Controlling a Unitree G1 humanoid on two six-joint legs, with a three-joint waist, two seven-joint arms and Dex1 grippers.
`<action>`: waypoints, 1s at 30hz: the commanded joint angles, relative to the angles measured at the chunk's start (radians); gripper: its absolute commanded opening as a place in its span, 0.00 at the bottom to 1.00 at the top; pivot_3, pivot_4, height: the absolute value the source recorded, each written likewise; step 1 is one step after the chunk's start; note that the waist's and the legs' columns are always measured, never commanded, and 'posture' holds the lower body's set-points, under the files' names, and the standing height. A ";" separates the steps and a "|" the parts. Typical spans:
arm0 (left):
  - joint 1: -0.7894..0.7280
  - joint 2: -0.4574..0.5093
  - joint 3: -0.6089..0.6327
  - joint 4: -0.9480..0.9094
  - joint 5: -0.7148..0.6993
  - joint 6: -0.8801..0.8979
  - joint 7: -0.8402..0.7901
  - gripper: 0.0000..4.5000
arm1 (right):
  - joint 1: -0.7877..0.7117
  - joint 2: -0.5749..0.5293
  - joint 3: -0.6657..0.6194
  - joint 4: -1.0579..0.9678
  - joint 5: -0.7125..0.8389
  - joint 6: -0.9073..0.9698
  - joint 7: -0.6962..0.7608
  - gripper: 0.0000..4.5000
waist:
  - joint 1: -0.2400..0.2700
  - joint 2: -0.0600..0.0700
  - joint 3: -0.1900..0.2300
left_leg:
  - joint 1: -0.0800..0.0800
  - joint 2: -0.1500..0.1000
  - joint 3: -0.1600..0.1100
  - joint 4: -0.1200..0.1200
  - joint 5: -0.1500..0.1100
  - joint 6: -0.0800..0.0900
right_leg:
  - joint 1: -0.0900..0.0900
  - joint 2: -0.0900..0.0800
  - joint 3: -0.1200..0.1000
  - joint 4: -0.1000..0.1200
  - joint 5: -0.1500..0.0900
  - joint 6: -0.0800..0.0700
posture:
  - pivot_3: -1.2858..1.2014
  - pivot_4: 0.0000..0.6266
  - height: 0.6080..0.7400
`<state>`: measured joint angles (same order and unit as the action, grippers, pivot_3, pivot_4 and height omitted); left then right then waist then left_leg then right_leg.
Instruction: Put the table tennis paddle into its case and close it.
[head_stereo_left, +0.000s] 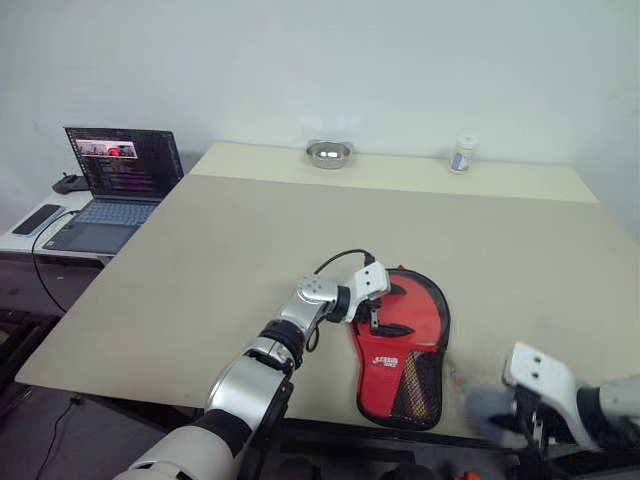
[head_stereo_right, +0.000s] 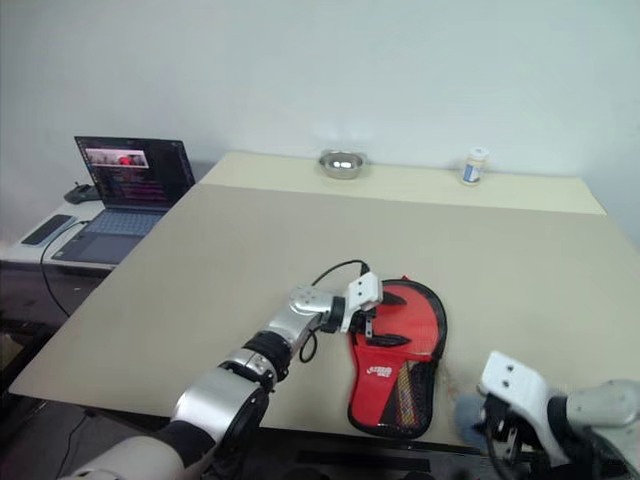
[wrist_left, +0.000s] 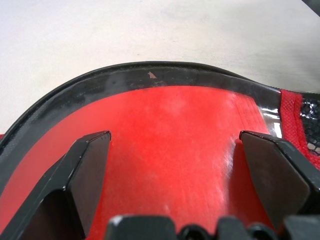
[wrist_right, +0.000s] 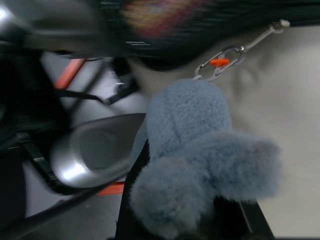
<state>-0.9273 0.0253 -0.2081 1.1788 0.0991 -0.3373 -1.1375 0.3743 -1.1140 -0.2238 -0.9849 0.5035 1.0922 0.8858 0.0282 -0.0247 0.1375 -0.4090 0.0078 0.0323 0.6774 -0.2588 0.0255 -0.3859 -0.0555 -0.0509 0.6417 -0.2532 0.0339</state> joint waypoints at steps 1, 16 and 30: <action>0.051 -0.013 -0.076 0.081 0.088 0.030 -0.005 1.00 | 0.092 -0.040 -0.012 -0.062 0.082 -0.027 0.026 0.06 | 0.000 -0.001 -0.001 | 0.000 0.000 0.000 0.000 0.000 0.000 | 0.000 0.000 0.000 0.000 0.000 0.000 | 0.52 0.24 1.00; 0.032 -0.028 -0.071 0.085 0.105 0.023 0.011 1.00 | 0.182 -0.128 -0.113 -0.061 0.248 -0.103 0.005 0.27 | 0.001 -0.007 0.001 | 0.008 0.001 -0.002 -0.001 -0.001 -0.001 | 0.006 -0.001 -0.002 -0.001 -0.003 -0.002 | 0.52 0.24 1.00; -0.004 -0.054 -0.031 0.056 0.058 0.023 -0.010 1.00 | -0.054 -0.101 -0.284 0.111 0.409 -0.125 -0.058 0.98 | -0.003 -0.009 0.006 | 0.008 0.002 -0.002 -0.001 -0.002 -0.002 | 0.007 -0.001 -0.002 -0.002 -0.003 -0.002 | 0.52 0.24 1.00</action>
<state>-0.9499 -0.0159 -0.2095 1.1990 0.1278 -0.3349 -1.1285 0.3643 -1.2170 -0.5144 -0.9403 0.9381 0.9914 0.8609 0.0252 -0.0341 0.1430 -0.4004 0.0096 0.0305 0.6759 -0.2605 0.0237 -0.3802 -0.0567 -0.0527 0.6397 -0.2590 0.0272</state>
